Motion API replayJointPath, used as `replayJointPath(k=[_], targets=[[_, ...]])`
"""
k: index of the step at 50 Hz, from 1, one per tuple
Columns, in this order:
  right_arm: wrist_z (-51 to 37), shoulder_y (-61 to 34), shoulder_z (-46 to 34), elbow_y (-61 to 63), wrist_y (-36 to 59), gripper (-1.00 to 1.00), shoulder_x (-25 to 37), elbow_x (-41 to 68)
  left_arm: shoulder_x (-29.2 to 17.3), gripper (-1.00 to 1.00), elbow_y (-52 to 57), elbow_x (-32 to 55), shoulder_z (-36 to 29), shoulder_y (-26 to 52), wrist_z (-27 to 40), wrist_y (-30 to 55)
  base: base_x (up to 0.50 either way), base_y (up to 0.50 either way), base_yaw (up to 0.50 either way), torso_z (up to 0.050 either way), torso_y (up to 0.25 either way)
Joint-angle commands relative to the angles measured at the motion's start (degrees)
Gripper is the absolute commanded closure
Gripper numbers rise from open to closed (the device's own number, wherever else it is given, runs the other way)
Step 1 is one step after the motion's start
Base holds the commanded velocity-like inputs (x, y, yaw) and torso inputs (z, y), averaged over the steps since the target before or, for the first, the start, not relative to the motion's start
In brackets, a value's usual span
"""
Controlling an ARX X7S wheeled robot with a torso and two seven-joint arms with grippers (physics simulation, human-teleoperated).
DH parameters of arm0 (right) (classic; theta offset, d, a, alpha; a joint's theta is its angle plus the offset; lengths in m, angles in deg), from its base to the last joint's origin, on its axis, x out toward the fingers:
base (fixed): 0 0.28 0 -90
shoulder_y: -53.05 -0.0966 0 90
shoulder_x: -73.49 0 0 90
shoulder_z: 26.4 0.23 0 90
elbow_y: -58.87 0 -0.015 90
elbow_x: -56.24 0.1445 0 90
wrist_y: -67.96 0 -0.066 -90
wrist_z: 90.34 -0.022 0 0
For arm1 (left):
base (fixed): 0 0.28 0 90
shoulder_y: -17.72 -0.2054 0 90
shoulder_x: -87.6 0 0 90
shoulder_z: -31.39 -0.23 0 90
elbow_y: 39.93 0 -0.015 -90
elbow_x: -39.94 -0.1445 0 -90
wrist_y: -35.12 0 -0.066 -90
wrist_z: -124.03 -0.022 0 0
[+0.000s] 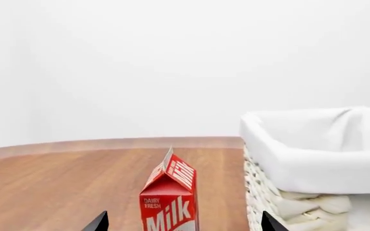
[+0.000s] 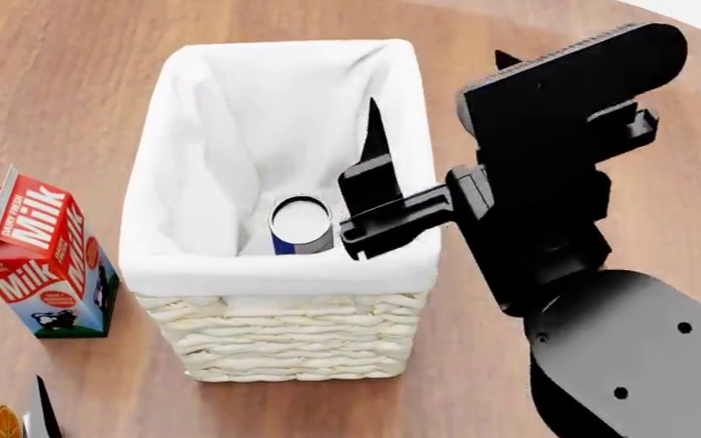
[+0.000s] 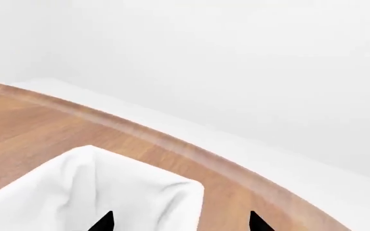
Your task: Pick up the alphabet soup, and put it in the basket.
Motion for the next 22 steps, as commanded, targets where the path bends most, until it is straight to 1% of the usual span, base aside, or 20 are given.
replayJointPath(k=[1,4,7,8,9,13,14,15,21,22], targets=[[-3.50,17.14,6.84,8.59,-13.69,-1.00,12.13,-1.42,-0.48,-1.00,0.53,0.05,0.75,-0.57,0.71,-0.33,0.00,0.00,0.00,0.000,0.000],[-4.36,25.56,8.72,8.95,-21.04,-1.00,15.07,-3.87,-0.56,-1.00,0.48,0.21,0.85,-0.68,0.77,-0.46,0.00,0.00,0.00,0.000,0.000],[-5.22,30.78,9.63,9.02,-25.64,-1.00,16.28,-6.01,-0.75,-1.00,0.88,0.30,1.11,-0.91,0.99,-0.39,0.00,0.00,0.00,0.000,0.000],[-5.15,34.83,9.70,8.90,-29.74,-1.00,16.66,-8.71,-0.82,-1.00,1.14,0.39,1.23,-1.04,1.11,-0.23,0.00,0.00,0.00,0.000,0.000],[-5.03,36.57,9.75,8.76,-31.72,-1.00,16.69,-9.96,-0.85,-1.00,1.13,0.59,1.26,-1.04,1.07,-0.25,0.00,0.00,0.00,0.000,0.000],[-8.76,44.38,9.08,7.67,-39.14,-1.00,15.79,-20.98,-0.95,-1.00,0.71,1.05,1.52,-0.93,1.09,-0.34,0.00,0.00,0.00,0.000,0.000],[-9.82,46.82,9.10,6.11,-43.16,-1.00,15.10,-25.74,-1.10,-1.00,0.85,1.12,1.60,-1.07,1.08,-0.37,0.00,0.00,0.00,0.000,0.000],[-9.31,48.76,8.84,4.94,-46.71,-1.00,14.78,-27.81,-1.20,-1.00,0.90,1.05,1.63,-1.12,1.11,-0.25,0.00,0.00,0.00,0.000,0.000],[-14.07,54.83,9.89,0.45,-54.68,-1.00,12.30,-35.65,-1.49,-1.00,1.19,1.17,1.99,-1.44,1.38,-0.33,0.00,0.00,0.00,0.000,0.000],[-15.26,56.76,10.22,-0.19,-57.50,-1.00,12.03,-38.19,-1.51,-1.00,1.00,1.19,2.00,-1.37,1.32,-0.51,0.00,0.00,0.00,0.000,0.000]])
